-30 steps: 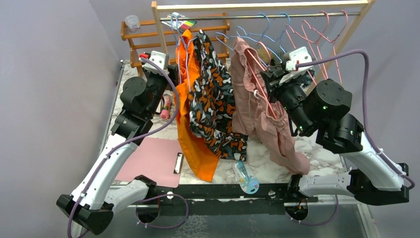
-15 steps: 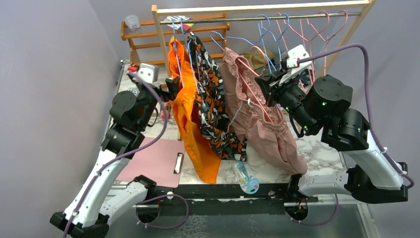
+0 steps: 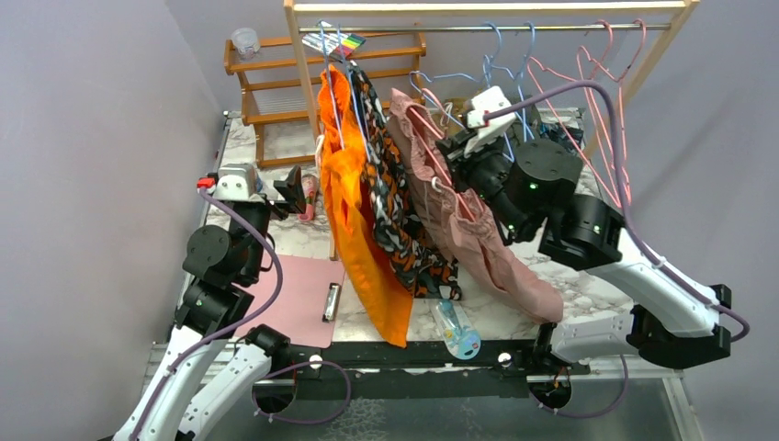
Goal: Place the shorts on the hanger
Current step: Place the hanger at the clothesline.
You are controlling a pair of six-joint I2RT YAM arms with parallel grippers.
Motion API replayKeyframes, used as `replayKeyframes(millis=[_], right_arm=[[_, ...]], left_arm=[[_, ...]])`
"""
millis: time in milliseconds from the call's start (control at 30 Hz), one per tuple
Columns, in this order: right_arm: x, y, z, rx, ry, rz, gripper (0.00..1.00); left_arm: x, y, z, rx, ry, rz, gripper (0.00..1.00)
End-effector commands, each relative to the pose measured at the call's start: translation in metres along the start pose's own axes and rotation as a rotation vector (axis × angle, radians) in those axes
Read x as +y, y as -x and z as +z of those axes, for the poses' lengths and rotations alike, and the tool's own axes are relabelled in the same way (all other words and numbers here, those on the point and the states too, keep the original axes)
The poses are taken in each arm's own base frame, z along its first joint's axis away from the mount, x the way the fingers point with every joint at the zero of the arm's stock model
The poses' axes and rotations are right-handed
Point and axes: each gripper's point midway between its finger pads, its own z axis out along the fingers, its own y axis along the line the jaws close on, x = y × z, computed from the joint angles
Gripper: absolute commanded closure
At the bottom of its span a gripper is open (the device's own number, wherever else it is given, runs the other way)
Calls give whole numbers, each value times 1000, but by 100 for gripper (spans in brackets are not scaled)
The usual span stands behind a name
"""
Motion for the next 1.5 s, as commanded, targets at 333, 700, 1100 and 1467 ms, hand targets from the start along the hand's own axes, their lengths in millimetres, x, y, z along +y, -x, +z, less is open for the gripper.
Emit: replayKeyframes(millis=[333, 700, 1100, 1467], right_arm=[[3, 17, 30, -76, -73, 50, 99], [-76, 55, 40, -106, -244, 96, 99], [-25, -12, 74, 8, -79, 123, 99], [-39, 26, 87, -156, -178, 210, 99]], left_arm=[[15, -22, -1, 20, 75, 48, 1], [42, -70, -12, 65, 209, 117, 2], [39, -123, -23, 116, 181, 85, 4], [42, -126, -29, 99, 190, 77, 5]])
